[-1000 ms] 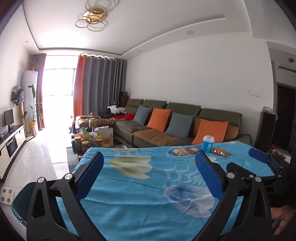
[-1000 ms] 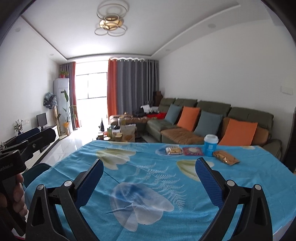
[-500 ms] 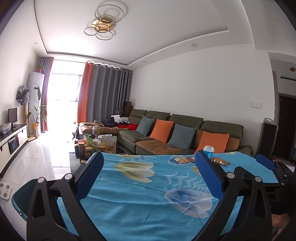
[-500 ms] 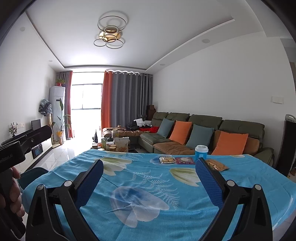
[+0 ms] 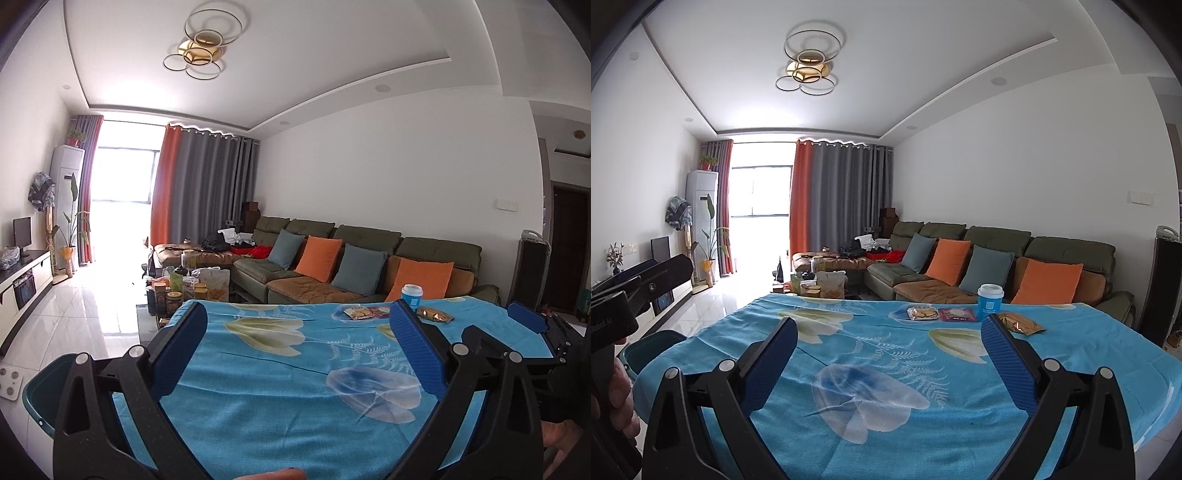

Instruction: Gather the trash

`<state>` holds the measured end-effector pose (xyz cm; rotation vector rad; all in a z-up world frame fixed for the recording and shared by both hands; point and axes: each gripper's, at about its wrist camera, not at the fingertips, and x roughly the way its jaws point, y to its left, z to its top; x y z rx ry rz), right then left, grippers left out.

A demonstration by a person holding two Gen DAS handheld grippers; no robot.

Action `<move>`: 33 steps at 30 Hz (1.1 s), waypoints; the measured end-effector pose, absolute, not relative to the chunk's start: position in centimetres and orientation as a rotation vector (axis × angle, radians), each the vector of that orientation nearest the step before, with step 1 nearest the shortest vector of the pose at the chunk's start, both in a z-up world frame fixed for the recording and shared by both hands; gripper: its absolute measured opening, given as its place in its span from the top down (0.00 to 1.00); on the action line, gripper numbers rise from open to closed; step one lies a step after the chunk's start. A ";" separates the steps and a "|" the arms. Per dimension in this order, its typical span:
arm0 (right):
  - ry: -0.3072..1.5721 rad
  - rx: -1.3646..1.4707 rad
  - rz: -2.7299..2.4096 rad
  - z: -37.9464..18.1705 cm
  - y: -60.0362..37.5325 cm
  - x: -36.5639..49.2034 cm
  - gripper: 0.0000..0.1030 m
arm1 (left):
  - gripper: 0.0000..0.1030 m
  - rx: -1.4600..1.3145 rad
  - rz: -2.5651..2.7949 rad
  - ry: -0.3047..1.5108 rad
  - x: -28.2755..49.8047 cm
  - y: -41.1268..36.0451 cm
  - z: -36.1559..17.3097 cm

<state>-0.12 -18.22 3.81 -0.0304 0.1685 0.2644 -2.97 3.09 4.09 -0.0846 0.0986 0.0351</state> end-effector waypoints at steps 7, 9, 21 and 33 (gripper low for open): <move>0.174 -0.033 0.272 3.7 -18.2 0.0 0.07 | 0.06 -0.084 0.030 0.106 -2.8 3.0 4.0; 0.177 -0.034 0.270 3.7 -18.1 0.1 0.07 | 0.05 -0.079 0.028 0.104 -2.8 2.9 4.0; 0.187 -0.038 0.275 3.5 -18.0 0.2 0.07 | 0.06 -0.062 0.018 0.112 -2.8 2.8 3.9; 0.188 -0.042 0.272 3.5 -18.0 0.2 0.07 | 0.05 -0.062 0.010 0.117 -2.8 2.6 4.0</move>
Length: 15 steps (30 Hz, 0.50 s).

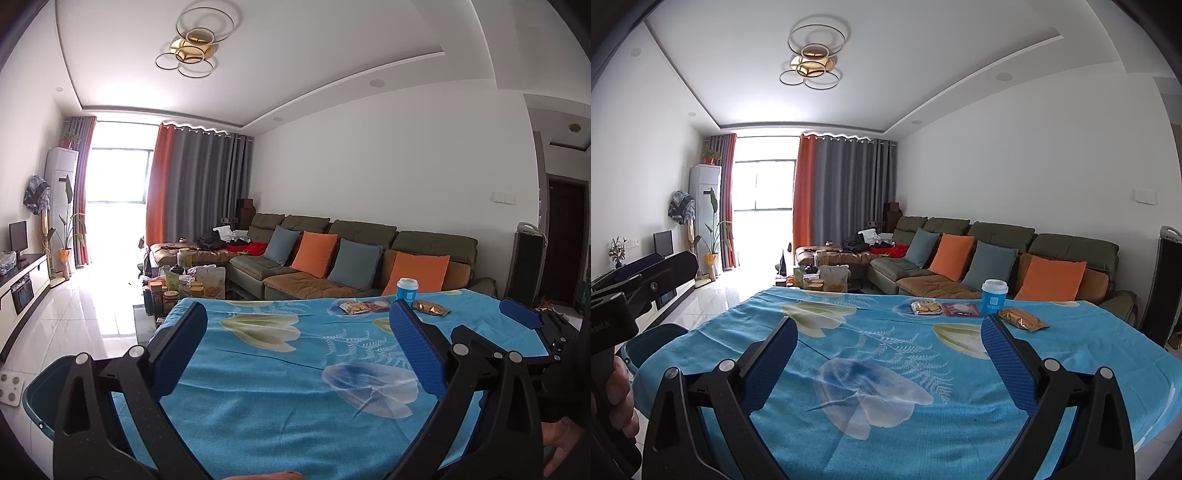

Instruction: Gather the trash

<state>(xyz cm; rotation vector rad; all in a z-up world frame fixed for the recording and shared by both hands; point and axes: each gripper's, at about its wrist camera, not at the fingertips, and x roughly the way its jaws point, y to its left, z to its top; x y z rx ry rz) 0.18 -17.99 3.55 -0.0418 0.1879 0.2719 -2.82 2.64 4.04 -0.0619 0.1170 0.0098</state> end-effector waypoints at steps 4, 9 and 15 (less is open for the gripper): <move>0.188 -0.041 0.272 3.5 -18.0 0.1 0.07 | 0.05 -0.064 0.003 0.116 -2.9 2.6 4.0; 0.187 -0.044 0.272 3.5 -18.0 0.1 0.07 | 0.05 -0.062 0.008 0.119 -2.9 2.4 3.9; 0.191 -0.047 0.274 3.5 -17.9 0.1 0.07 | 0.05 -0.064 0.006 0.126 -2.7 2.4 3.8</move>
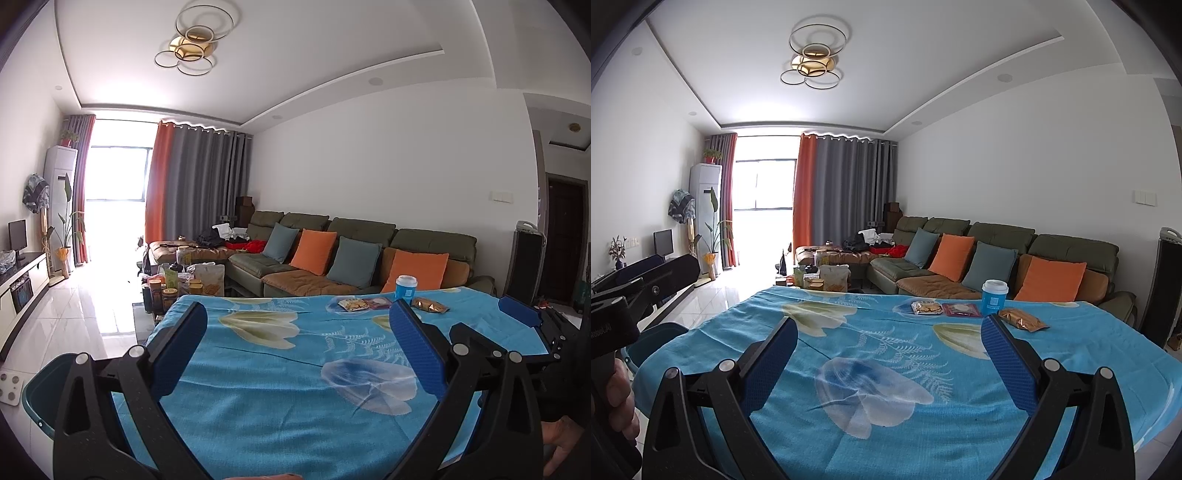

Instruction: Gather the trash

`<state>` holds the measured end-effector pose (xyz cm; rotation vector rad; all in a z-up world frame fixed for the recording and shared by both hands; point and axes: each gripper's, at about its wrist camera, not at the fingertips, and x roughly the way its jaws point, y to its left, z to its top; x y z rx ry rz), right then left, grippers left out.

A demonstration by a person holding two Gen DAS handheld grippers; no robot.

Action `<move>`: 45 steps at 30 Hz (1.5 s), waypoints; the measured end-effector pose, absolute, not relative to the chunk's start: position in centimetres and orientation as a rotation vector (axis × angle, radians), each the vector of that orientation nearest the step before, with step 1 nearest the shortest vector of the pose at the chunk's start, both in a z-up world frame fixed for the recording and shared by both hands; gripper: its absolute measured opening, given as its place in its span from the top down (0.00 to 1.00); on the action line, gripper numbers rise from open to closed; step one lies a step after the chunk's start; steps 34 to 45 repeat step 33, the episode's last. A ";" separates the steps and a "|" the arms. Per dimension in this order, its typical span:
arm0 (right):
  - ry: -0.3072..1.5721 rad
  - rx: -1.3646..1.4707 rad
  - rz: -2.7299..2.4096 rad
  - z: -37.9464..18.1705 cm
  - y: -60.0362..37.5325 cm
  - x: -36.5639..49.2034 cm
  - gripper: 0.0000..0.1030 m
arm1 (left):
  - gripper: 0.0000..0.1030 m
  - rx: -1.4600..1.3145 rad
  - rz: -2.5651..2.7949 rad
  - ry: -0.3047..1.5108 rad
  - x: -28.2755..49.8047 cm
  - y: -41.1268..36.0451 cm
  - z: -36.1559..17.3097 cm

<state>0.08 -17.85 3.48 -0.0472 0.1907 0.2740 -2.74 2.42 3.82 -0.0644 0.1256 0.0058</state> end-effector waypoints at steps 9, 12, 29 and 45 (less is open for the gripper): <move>0.203 -0.047 0.268 3.3 -17.9 0.3 0.07 | 0.05 -0.071 -0.003 0.142 -2.5 2.6 3.6; 0.208 -0.048 0.269 3.2 -17.8 0.5 0.07 | 0.05 -0.074 -0.009 0.146 -2.3 2.6 3.5; 0.232 -0.037 0.268 2.7 -18.1 1.5 0.07 | 0.05 -0.082 -0.036 0.168 -1.3 2.8 2.9; 0.232 -0.031 0.257 2.5 -18.4 1.9 0.07 | 0.05 -0.077 -0.037 0.172 -0.9 3.1 2.8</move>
